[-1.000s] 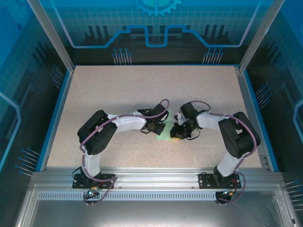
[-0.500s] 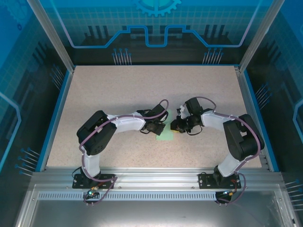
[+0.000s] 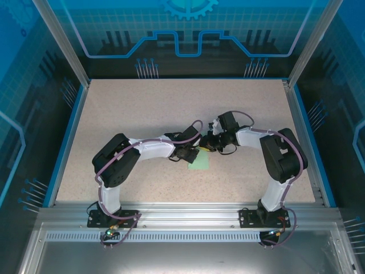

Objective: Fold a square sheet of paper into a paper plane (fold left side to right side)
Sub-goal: Fold the triangle a second time at the center of the table.

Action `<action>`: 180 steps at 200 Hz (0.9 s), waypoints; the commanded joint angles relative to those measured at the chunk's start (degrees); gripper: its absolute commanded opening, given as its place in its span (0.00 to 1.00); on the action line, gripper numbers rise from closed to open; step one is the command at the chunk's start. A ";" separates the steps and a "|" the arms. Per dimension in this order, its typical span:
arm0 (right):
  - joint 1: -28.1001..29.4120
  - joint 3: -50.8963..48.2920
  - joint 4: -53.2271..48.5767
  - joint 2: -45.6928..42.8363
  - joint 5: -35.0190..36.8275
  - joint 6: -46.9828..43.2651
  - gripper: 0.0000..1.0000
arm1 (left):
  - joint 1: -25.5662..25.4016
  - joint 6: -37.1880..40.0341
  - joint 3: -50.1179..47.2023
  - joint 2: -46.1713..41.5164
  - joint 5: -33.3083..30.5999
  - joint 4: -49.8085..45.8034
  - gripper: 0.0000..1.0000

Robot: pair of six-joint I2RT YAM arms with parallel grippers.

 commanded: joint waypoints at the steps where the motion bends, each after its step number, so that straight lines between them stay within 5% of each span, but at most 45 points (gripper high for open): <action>1: 0.80 1.35 0.31 2.03 -0.25 0.72 0.13 | 0.44 -0.95 -1.46 -0.13 0.87 -1.01 0.08; 180: 0.31 2.00 -3.63 4.90 4.10 -3.24 0.13 | 0.41 -0.88 -0.42 0.88 -3.31 -2.30 0.07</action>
